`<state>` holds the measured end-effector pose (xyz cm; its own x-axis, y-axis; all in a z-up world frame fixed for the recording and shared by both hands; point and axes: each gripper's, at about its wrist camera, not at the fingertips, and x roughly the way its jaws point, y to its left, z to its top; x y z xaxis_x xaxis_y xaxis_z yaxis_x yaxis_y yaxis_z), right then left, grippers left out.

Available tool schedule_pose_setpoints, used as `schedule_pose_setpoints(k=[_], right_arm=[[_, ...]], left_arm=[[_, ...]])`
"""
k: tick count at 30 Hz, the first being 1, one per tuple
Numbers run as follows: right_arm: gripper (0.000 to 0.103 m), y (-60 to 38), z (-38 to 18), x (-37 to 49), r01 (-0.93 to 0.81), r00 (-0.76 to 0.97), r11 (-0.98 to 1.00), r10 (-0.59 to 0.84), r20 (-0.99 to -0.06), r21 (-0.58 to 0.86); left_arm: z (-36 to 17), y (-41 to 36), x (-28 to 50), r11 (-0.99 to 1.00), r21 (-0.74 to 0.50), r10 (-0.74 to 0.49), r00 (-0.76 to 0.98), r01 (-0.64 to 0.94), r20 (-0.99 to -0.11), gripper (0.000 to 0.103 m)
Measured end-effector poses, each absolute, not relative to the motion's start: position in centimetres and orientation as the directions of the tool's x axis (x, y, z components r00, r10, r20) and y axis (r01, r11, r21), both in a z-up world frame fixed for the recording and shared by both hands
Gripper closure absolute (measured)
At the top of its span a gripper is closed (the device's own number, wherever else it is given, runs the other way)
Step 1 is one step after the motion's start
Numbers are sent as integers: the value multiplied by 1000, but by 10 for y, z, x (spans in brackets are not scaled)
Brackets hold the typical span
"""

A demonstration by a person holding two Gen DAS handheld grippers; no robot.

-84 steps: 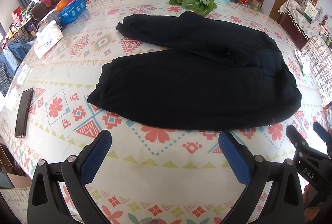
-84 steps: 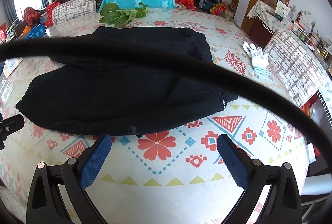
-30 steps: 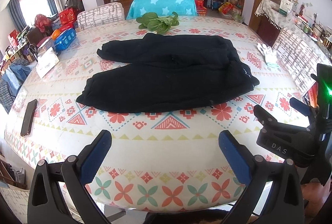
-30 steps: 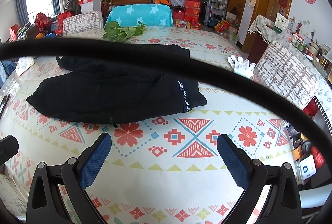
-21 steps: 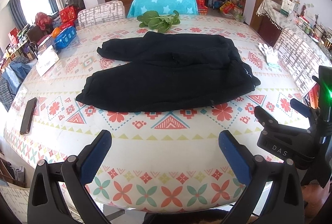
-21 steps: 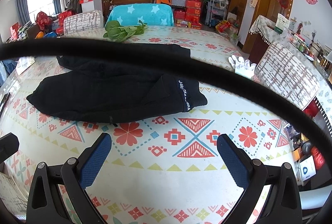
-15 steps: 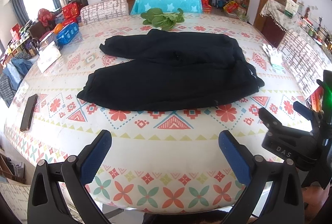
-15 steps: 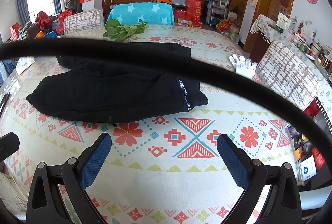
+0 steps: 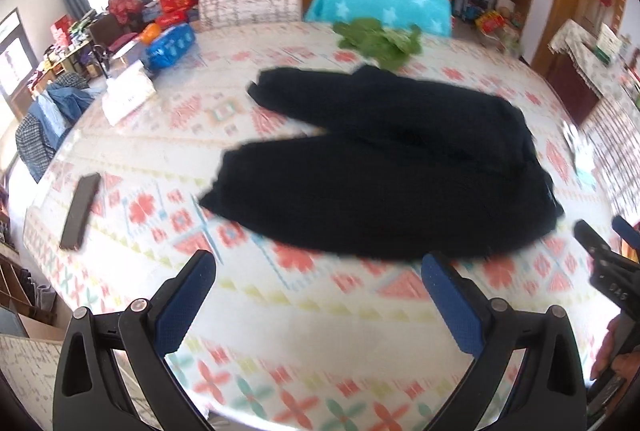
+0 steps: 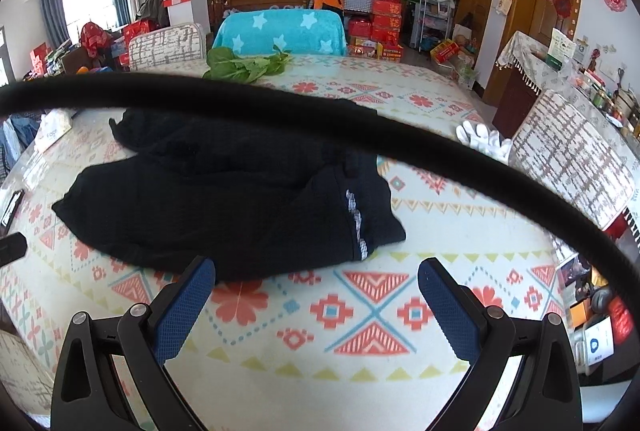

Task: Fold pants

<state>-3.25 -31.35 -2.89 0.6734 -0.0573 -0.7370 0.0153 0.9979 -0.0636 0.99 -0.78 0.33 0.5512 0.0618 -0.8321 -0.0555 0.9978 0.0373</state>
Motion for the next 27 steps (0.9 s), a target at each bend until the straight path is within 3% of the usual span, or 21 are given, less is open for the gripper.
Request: schedule_pose_setpoints(k=[11, 21, 27], right_arm=[[0, -333, -9, 52, 73, 661, 996, -84, -746, -47], [0, -357, -44, 186, 150, 564, 989, -96, -820, -13], [0, -375, -74, 254, 203, 484, 979, -87, -871, 15]], left_arm=[[3, 56, 134, 993, 50, 103, 574, -107, -812, 0], [-59, 115, 295, 987, -110, -39, 494, -116, -868, 1], [-99, 134, 360, 984, -153, -98, 444, -90, -891, 8]])
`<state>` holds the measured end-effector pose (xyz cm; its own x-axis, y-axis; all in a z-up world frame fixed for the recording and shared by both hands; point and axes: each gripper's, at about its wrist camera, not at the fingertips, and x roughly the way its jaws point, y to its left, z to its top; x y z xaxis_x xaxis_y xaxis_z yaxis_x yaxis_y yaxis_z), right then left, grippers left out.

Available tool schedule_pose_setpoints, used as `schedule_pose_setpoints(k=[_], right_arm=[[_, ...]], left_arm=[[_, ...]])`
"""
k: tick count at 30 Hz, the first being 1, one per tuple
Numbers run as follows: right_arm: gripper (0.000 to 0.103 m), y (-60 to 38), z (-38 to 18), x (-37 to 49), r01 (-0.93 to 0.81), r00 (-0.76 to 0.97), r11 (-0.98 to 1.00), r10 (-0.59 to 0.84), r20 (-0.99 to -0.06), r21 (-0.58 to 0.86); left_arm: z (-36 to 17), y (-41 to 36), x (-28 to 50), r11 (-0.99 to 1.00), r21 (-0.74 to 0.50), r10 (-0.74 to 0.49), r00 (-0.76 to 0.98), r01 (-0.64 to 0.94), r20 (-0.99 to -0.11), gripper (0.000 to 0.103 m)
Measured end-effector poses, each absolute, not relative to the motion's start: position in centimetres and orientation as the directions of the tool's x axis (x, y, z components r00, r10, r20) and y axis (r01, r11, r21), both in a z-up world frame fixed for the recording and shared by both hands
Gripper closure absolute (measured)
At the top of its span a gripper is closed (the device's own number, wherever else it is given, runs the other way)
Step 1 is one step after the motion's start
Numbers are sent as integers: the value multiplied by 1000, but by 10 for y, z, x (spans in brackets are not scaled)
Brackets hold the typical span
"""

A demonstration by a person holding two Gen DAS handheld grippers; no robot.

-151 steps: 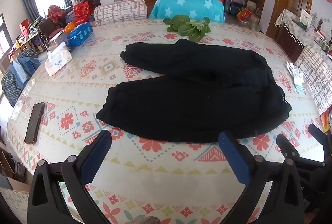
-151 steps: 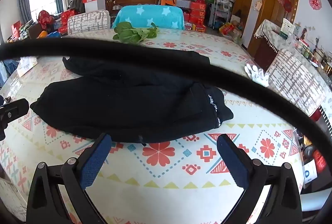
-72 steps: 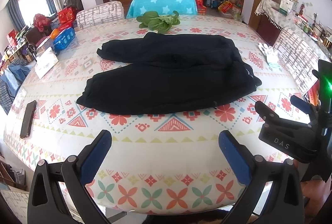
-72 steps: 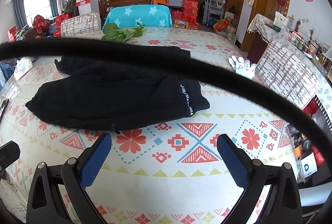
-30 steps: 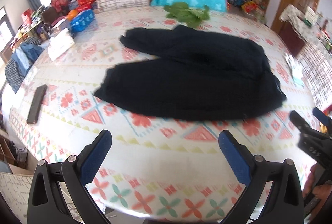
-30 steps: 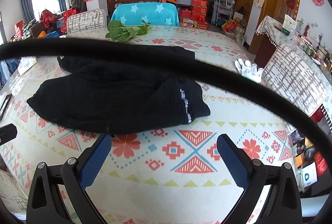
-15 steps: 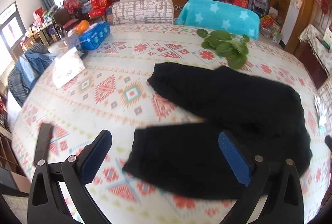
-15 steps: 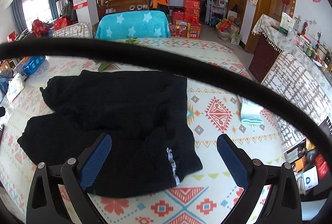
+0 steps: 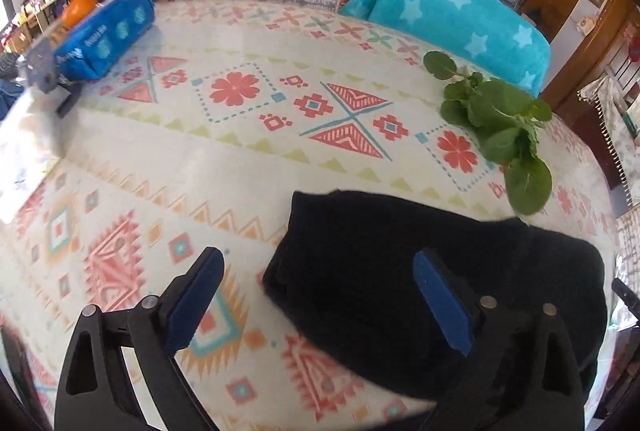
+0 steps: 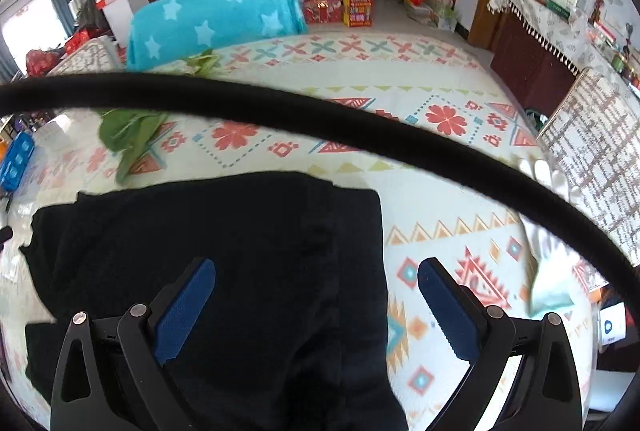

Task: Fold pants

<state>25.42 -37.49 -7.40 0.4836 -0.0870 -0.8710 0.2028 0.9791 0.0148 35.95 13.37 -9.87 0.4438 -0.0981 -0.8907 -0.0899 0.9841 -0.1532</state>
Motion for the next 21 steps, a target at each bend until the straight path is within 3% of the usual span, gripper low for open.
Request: schedule_pose_setpoints(k=[5, 7, 9, 15, 19, 21], right_arm=[[0, -376, -93, 278, 240, 434, 970, -128, -892, -23], [0, -372, -104, 287, 241, 405, 966, -190, -894, -96], [2, -366, -118, 295, 236, 372, 959, -237, -898, -155], [1, -373, -122, 296, 280, 345, 921, -359, -867, -269], [0, -402, -121, 286, 352, 291, 872, -448, -845, -341], [0, -414, -122, 281, 376, 291, 882, -403, -868, -283]], left_arm=[[-125, 139, 379, 978, -175, -116, 409, -110, -905, 8], [-135, 134, 383, 981, -163, -111, 386, -105, -916, 17], [-140, 121, 386, 996, -35, -2, 381, -81, -925, 27], [-137, 109, 386, 989, 134, 150, 417, -68, -896, 23], [-139, 118, 387, 990, 104, 134, 417, -94, -899, 18], [-139, 121, 388, 994, 64, 96, 414, -92, -905, 18]])
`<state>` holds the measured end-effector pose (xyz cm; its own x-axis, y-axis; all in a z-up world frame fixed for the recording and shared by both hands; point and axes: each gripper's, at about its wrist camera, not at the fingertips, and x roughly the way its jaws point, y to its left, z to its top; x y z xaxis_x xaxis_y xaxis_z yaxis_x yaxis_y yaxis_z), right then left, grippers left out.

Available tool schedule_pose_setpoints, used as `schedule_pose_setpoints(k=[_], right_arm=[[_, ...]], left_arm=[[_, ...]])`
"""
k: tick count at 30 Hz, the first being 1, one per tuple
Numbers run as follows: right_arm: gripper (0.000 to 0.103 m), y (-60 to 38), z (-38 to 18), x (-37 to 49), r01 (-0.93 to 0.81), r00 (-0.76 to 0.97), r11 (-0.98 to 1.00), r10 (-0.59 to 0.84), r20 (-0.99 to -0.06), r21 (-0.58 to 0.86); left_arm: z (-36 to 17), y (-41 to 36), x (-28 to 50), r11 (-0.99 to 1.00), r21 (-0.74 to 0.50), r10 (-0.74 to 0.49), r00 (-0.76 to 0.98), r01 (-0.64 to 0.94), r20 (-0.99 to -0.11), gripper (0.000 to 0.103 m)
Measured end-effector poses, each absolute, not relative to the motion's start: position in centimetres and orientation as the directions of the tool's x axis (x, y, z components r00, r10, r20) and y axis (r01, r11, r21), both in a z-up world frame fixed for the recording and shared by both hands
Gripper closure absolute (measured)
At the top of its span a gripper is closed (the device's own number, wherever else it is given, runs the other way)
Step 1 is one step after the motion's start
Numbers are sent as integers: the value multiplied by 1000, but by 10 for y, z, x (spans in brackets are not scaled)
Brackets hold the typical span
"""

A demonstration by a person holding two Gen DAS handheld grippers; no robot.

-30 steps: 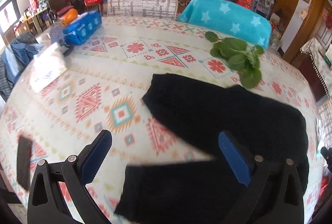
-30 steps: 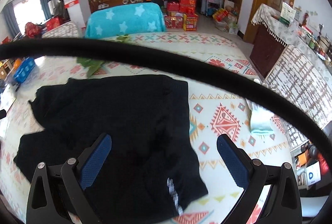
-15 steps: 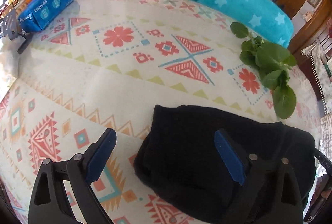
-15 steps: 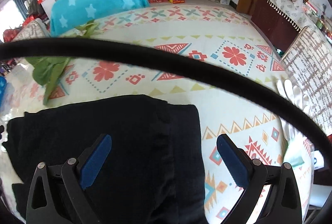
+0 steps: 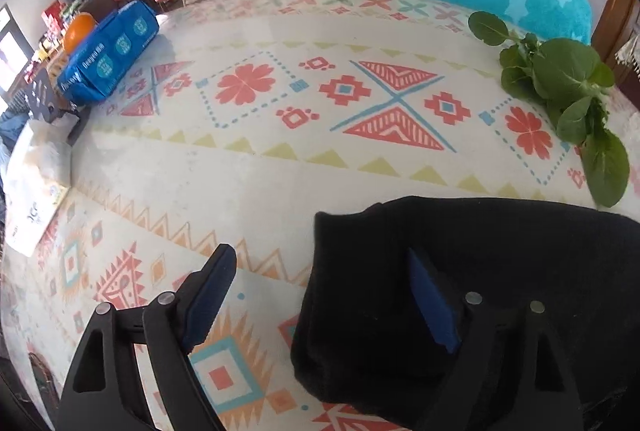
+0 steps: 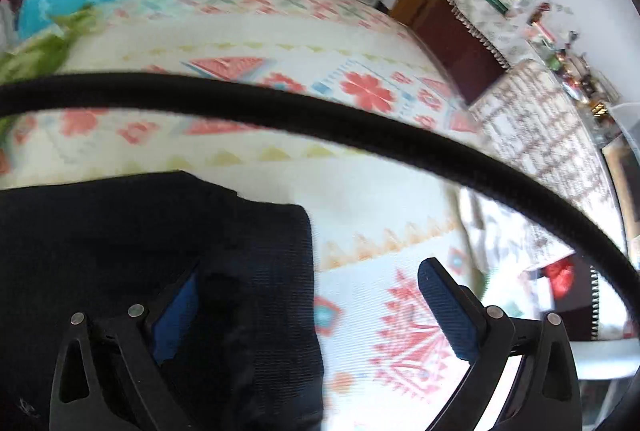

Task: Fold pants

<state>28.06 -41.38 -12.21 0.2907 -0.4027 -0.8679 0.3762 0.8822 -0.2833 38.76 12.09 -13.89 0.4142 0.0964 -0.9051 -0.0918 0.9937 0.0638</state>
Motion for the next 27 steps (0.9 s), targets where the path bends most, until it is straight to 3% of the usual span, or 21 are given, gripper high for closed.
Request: schedule_pose_setpoints(k=[8, 11, 14, 19, 23, 24, 27], right_arm=[[1, -382, -79, 260, 277, 450, 912, -400, -798, -301], [1, -367, -62, 231, 238, 499, 943, -325, -803, -234], [0, -359, -53, 168, 237, 510, 958, -265, -819, -163], [0, -343, -59, 90, 238, 480, 963, -232, -846, -129], [7, -351, -80, 79, 330, 440, 936, -266, -858, -121], [14, -362, -81, 74, 392, 447, 917, -263, -855, -77], [17, -392, -82, 65, 514, 452, 857, -250, -857, 21]], left_arm=[[-107, 143, 369, 990, -40, 27, 461, -134, -887, 18], [-83, 155, 331, 989, -76, -1, 501, -130, -865, 18], [-67, 154, 277, 993, -38, 27, 532, -111, -847, 18], [-74, 144, 203, 996, -40, 6, 518, -77, -855, 18], [-103, 128, 176, 996, -71, -37, 464, -58, -885, 18], [-107, 124, 174, 996, -71, -39, 460, -51, -887, 18], [-124, 116, 168, 997, -65, -42, 430, -39, -902, 18]])
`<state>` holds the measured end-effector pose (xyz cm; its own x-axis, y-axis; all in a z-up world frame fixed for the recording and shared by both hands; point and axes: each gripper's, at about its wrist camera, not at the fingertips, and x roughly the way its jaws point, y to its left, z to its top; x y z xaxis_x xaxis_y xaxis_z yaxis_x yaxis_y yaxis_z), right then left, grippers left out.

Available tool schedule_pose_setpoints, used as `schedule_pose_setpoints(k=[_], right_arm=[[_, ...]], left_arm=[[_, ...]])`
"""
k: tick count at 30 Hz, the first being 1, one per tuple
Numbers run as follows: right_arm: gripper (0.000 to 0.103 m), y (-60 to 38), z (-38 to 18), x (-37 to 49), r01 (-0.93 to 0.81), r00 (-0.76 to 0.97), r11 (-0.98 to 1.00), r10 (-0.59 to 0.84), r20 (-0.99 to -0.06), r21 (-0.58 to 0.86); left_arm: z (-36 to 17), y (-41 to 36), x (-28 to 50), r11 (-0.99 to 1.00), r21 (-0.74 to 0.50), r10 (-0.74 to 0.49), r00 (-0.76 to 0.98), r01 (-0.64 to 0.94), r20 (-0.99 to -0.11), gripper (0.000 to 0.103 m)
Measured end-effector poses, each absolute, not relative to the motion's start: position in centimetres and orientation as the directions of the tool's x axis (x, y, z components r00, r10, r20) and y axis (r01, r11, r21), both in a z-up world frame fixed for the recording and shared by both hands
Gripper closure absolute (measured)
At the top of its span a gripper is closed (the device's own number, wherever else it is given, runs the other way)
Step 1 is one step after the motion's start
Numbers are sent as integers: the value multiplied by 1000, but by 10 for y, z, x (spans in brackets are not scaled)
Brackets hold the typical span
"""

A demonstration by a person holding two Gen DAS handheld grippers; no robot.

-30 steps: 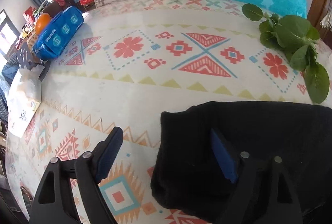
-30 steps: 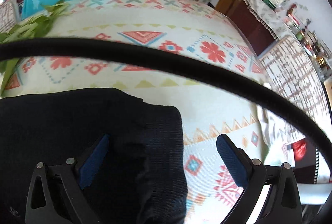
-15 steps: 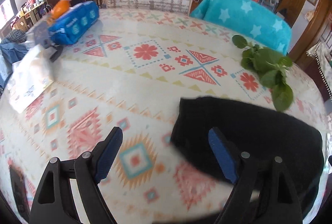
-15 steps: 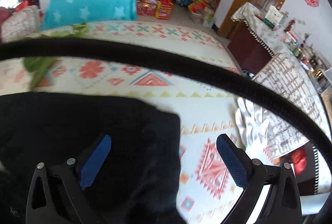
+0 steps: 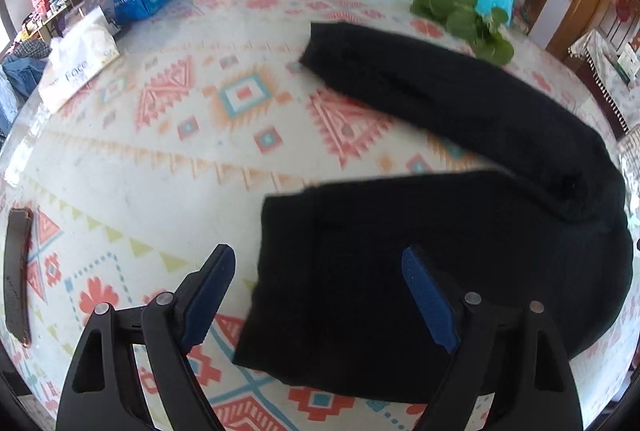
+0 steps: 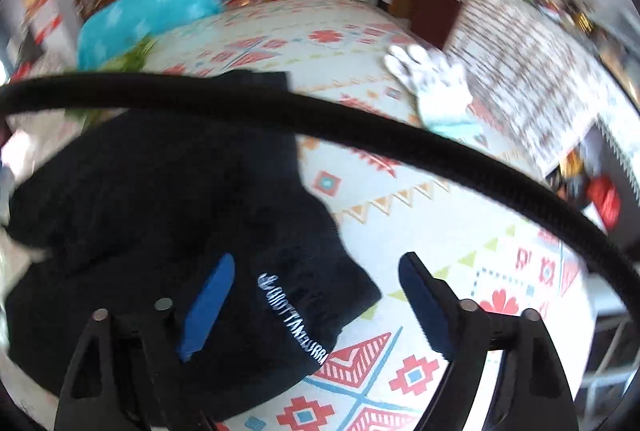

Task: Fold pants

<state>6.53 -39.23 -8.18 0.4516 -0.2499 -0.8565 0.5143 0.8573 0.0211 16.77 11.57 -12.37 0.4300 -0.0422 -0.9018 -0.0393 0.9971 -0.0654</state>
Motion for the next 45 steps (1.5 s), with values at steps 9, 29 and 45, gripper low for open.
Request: schedule_pose_setpoints(k=[9, 29, 45], right_arm=[[43, -376, -115, 78, 500, 367, 866, -206, -907, 5], [34, -407, -100, 4, 519, 347, 854, -255, -902, -41], [30, -429, 39, 46, 403, 607, 911, -192, -771, 91]], left_arm=[[-139, 113, 164, 1000, -18, -10, 444, -15, -896, 15], [-141, 121, 146, 997, -1, 33, 425, -79, -905, 8], [44, 153, 184, 993, -116, -75, 588, -32, -805, 24]])
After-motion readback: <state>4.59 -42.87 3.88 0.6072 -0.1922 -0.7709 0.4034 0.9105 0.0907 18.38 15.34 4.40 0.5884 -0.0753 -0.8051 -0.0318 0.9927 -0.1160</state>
